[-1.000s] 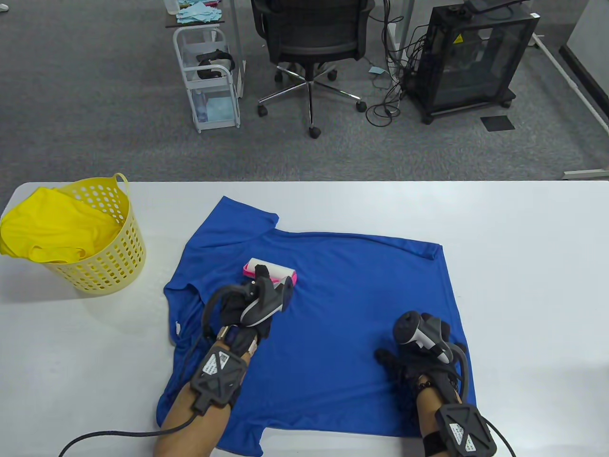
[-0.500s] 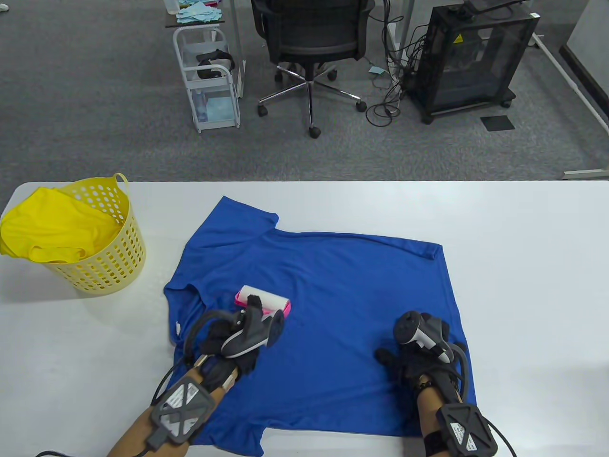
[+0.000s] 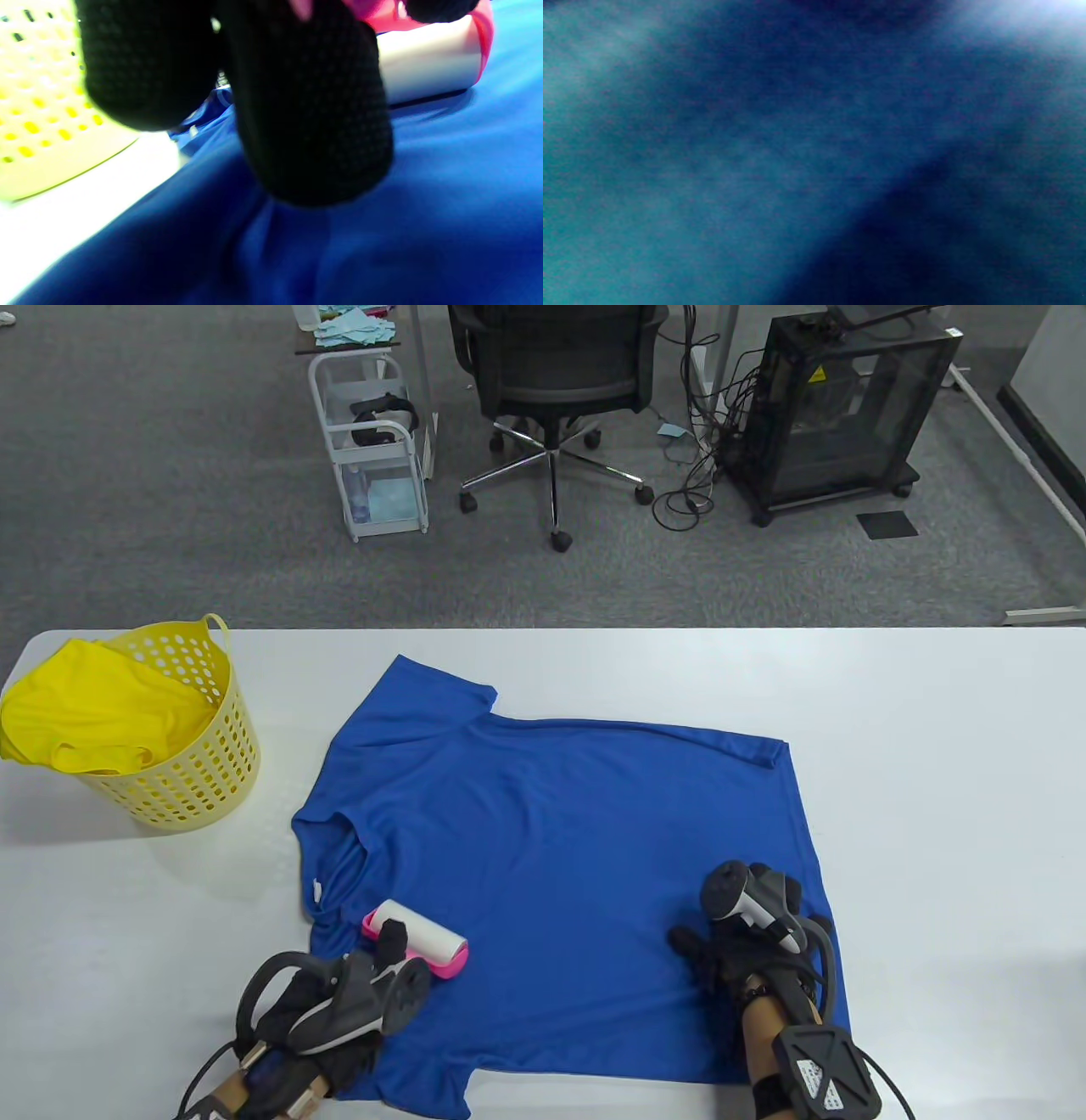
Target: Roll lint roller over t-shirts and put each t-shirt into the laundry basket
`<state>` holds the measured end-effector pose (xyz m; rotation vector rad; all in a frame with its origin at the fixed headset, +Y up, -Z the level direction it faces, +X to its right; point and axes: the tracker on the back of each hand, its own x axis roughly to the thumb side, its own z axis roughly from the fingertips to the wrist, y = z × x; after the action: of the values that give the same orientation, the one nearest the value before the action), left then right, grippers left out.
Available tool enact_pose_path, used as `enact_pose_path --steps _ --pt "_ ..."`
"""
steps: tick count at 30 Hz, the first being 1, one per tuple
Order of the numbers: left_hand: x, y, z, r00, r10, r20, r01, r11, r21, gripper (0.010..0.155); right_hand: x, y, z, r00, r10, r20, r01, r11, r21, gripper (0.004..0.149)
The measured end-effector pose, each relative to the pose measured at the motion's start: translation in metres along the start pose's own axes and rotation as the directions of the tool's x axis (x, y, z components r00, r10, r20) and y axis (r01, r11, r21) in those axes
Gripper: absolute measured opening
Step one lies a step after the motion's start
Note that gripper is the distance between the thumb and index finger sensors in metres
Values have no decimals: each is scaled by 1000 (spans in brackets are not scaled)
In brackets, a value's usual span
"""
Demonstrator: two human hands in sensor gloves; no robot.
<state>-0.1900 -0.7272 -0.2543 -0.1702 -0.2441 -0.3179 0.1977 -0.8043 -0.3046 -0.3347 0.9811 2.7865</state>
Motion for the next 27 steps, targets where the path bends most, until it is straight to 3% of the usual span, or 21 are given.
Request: enact_pose_path --steps 5,8,13,17,20,27 --pt "15 19 -91 996 36 -79 -37 999 -2 62 0 0 0 1000 -2 3 2 1000 0 89" --pt "17 27 -139 978 140 -154 -148 988 -45 62 0 0 0 1000 0 2 0 1000 -1 89" --pt "26 31 -174 970 167 -175 -166 986 20 62 0 0 -1 1000 -1 6 1 1000 1 89" --pt "24 26 -168 967 200 -156 -199 980 21 63 0 0 -1 1000 -3 10 3 1000 4 89" --pt "16 23 -148 973 196 -118 -198 980 -8 64 0 0 -1 1000 -3 9 3 1000 4 89" --pt "-1 1 -57 986 169 -18 -169 986 -14 63 0 0 -1 1000 1 4 -1 1000 1 90"
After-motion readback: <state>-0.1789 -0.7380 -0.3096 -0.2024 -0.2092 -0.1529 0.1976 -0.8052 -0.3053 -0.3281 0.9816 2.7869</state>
